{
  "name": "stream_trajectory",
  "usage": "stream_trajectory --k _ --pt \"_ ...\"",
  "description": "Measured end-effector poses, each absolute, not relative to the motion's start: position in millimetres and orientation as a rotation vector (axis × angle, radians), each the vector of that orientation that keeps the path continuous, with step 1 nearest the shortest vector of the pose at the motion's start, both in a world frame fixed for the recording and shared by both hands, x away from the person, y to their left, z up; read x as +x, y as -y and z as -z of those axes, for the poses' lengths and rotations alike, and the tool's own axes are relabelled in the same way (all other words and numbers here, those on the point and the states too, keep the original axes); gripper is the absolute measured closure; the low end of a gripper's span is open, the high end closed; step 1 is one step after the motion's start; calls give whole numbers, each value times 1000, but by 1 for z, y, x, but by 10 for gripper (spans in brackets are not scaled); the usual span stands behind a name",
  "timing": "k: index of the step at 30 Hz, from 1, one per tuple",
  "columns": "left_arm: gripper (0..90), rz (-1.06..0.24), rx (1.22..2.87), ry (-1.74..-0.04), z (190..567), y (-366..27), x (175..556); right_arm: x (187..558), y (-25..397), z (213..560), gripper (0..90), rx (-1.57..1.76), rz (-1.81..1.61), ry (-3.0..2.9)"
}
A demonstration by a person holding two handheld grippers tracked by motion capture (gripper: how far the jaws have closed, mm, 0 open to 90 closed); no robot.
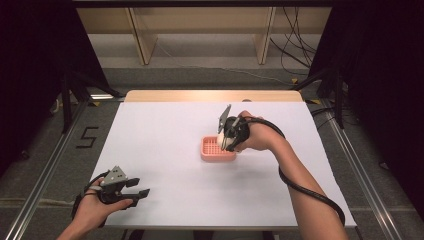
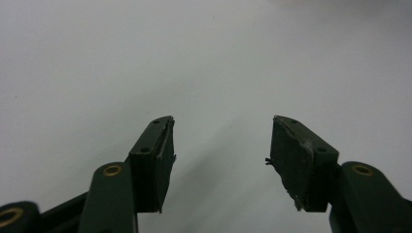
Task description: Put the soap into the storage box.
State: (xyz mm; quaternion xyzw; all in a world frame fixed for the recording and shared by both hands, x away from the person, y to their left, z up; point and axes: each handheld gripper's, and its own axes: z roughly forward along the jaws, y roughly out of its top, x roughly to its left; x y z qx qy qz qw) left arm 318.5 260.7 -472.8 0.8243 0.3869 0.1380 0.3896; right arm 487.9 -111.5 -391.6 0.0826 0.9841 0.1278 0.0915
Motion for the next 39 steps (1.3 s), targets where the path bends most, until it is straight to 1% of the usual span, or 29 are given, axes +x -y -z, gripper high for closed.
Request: stream_trajectory --k 2,3,5,8,9,10,16,18,19,20,22,25,27,28,31,34,37,39 --pt "412 -346 2092 -984 473 -260 318 491 111 393 504 182 -398 -2913" --pt "412 -343 2089 -985 473 -260 318 489 110 392 504 237 -377 -2917" --pt "412 -343 2096 -979 473 -261 318 492 110 393 504 190 -391 -2911" --pt "412 -343 2093 -980 473 -261 318 491 109 391 504 241 -376 -2921" --pt "412 -342 2085 -984 473 -260 318 493 109 392 504 186 -391 -2912" --pt "412 -342 2085 -984 473 -260 318 493 109 391 504 202 -352 -2913" --pt "412 -339 2084 -986 473 -260 318 498 107 393 504 144 -399 -2914" --pt "412 -340 2084 -986 473 -260 318 496 106 393 504 204 -363 -2920" --pt "412 -340 2082 -987 473 -260 318 499 106 394 504 150 -385 -2908" --pt "413 -338 2081 -990 473 -260 318 496 105 393 504 211 -363 -2920" --pt "412 -340 2080 -988 473 -261 318 499 105 394 504 162 -378 -2914" --pt "413 -341 2080 -987 472 -261 318 497 103 394 504 205 -363 -2919" --pt "413 -338 2083 -987 472 -261 318 500 104 394 504 160 -365 -2917" --pt "413 -344 2087 -984 472 -261 318 503 103 396 504 83 -391 -2911" --pt "413 -334 2077 -999 472 -261 318 498 101 395 504 184 -363 -2921" --pt "413 -343 2091 -981 472 -261 318 501 101 397 504 137 -375 -2919" --pt "413 -342 2076 -985 472 -260 318 498 99 397 504 182 -347 -2921" --pt "413 -331 2079 -997 472 -261 318 500 98 398 504 156 -390 -2923"
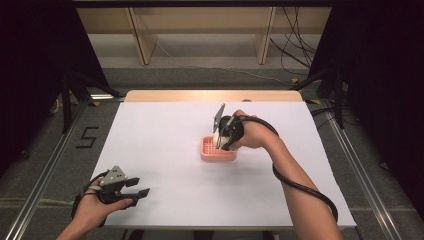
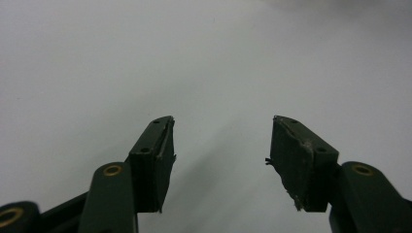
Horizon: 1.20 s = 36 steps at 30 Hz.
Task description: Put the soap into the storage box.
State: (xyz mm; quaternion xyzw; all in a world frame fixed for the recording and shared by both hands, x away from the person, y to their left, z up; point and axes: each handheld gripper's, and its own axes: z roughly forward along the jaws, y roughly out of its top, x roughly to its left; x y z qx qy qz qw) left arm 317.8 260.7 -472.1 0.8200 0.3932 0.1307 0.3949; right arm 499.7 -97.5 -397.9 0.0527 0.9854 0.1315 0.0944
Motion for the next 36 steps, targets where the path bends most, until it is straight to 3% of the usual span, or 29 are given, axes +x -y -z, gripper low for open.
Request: stream_trajectory --k 36 --pt "415 -340 2073 -982 472 -260 318 508 86 400 504 103 -382 -2920"
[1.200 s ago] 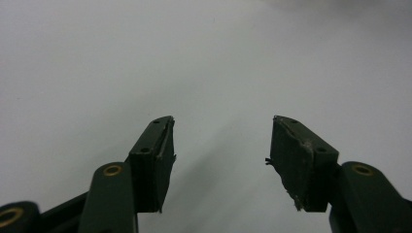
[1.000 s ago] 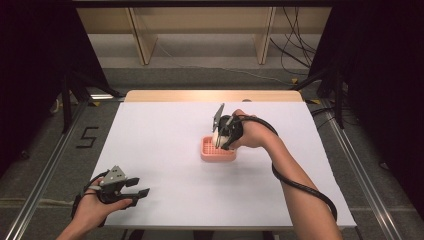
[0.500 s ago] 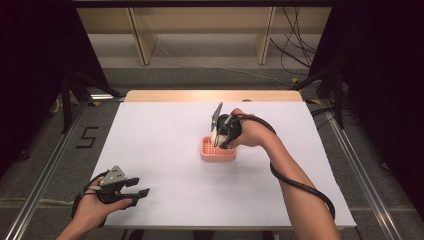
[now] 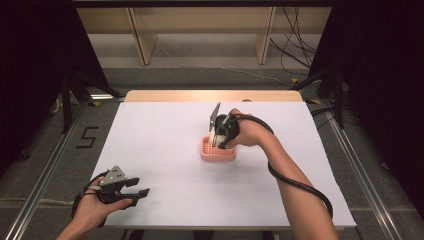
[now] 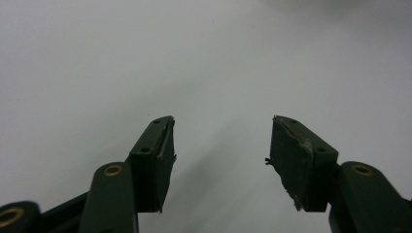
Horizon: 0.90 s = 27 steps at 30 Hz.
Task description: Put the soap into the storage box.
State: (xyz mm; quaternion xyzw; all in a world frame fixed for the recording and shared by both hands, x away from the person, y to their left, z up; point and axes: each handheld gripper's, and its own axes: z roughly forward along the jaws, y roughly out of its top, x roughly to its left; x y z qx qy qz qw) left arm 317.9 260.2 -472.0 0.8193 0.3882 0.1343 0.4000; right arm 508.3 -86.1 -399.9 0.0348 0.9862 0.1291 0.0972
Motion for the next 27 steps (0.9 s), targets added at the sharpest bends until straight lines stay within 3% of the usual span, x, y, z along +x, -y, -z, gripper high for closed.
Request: stream_trajectory --k 27 --pt "418 -337 2076 -978 471 -260 318 516 77 407 504 63 -366 -2921"
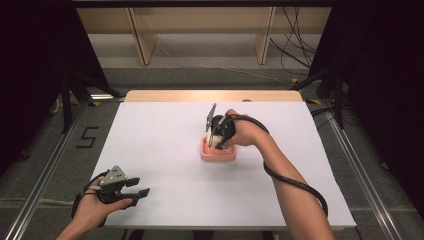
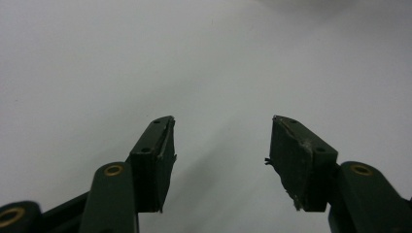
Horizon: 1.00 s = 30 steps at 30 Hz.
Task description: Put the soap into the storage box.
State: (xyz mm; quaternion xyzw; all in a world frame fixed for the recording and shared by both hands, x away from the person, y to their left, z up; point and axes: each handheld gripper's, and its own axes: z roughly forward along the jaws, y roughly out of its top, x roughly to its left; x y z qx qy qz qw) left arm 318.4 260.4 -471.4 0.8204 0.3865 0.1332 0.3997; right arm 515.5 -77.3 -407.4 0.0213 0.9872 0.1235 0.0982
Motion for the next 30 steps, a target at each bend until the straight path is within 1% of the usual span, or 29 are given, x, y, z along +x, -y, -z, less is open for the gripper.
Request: stream_trajectory --k 9,11,12,15,18,30 --pt "419 -340 2074 -978 471 -260 318 517 76 410 504 57 -362 -2926" --pt "419 -340 2074 -978 472 -260 318 515 76 410 504 118 -348 -2937" --pt "420 -340 2076 -977 472 -260 318 519 76 411 504 43 -367 -2926" --pt "420 -340 2074 -979 472 -260 318 516 75 412 504 108 -364 -2938" --pt "421 -340 2075 -978 471 -260 318 521 77 414 504 36 -360 -2926" --pt "421 -335 2076 -977 472 -260 319 519 78 420 504 146 -357 -2951"
